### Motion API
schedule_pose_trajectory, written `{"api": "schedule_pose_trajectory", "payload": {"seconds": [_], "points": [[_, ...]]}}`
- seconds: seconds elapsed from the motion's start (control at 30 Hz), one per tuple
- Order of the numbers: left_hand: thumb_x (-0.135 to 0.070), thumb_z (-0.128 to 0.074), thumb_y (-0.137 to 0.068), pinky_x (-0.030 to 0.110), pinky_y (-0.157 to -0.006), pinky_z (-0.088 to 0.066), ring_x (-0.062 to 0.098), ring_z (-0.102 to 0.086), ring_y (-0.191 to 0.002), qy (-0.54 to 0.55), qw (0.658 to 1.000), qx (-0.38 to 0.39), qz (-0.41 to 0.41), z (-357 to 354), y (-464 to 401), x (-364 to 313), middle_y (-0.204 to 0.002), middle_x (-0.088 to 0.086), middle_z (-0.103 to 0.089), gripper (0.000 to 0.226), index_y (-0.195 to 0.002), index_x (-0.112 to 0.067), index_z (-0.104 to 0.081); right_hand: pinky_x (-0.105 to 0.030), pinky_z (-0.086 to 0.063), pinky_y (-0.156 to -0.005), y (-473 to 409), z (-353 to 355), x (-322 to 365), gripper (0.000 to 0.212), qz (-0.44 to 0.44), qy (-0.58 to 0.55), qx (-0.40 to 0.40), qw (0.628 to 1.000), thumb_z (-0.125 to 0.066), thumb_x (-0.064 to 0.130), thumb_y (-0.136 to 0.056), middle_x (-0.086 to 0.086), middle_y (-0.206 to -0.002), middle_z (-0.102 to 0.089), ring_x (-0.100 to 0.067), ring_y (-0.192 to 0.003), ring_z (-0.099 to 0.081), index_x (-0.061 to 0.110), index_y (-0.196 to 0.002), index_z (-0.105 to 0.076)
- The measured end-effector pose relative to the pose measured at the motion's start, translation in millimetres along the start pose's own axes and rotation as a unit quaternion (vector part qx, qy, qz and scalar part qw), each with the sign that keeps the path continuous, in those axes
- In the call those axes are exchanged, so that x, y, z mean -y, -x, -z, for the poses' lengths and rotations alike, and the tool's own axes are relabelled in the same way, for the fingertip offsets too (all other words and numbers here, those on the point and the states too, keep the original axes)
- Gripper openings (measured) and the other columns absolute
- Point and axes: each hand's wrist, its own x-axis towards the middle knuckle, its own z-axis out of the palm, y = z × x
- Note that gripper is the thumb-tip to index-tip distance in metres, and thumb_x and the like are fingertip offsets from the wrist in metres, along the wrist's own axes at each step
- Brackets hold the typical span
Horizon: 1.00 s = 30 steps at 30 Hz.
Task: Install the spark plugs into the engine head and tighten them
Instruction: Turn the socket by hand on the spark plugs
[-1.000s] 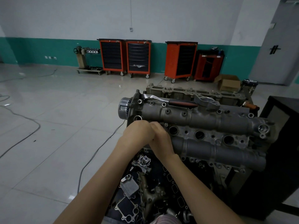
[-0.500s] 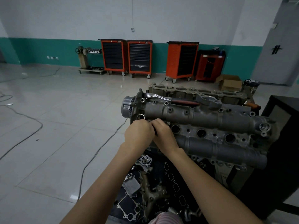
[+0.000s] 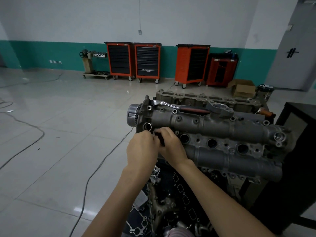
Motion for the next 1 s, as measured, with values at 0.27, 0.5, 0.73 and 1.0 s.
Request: {"api": "schedule_pose_trajectory", "payload": {"seconds": [0.27, 0.5, 0.73, 1.0], "points": [[-0.019, -0.043, -0.094, 0.024, -0.046, -0.021, 0.019, -0.043, -0.066, -0.011, 0.998, -0.007, -0.062, -4.6, -1.6, 3.3, -0.081, 0.003, -0.05, 0.01, -0.089, -0.013, -0.037, -0.042, -0.051, -0.079, 0.7, 2.2, 0.7, 0.027, 0.027, 0.008, 0.021, 0.999, -0.061, -0.004, -0.081, -0.016, -0.105, -0.063, -0.029, -0.096, -0.06, -0.006, -0.108, -0.061], [-0.005, -0.044, -0.089, 0.027, -0.059, -0.033, 0.024, -0.061, -0.087, -0.138, 0.987, 0.019, -0.086, -12.2, 0.3, -10.8, -0.098, 0.006, -0.06, 0.019, -0.107, -0.011, -0.041, -0.034, -0.046, -0.069, 1.0, -0.2, 2.0, 0.011, -0.029, -0.01, 0.018, 0.999, -0.057, 0.008, -0.085, -0.005, -0.091, -0.056, -0.019, -0.08, -0.056, 0.004, -0.094, -0.061], [-0.015, -0.049, -0.091, 0.02, -0.048, -0.026, 0.014, -0.045, -0.064, 0.009, 0.988, 0.025, -0.152, -11.0, -2.3, 9.6, -0.081, -0.003, -0.05, 0.019, -0.091, -0.019, -0.031, -0.038, -0.046, -0.058, -1.0, -3.2, 2.5, 0.007, -0.065, 0.023, -0.001, 0.998, -0.06, 0.007, -0.08, -0.006, -0.086, -0.049, -0.022, -0.068, -0.052, 0.006, -0.084, -0.054], [-0.034, -0.059, -0.089, 0.021, -0.047, -0.028, 0.016, -0.048, -0.054, 0.164, 0.983, -0.076, -0.035, -29.3, 4.4, 18.1, -0.053, -0.011, -0.045, 0.034, -0.066, -0.012, -0.047, -0.018, -0.038, -0.065, -0.5, -1.9, -1.8, 0.016, -0.073, -0.012, -0.003, 0.997, -0.062, 0.013, -0.081, -0.005, -0.098, -0.053, -0.014, -0.08, -0.052, 0.007, -0.095, -0.058]]}}
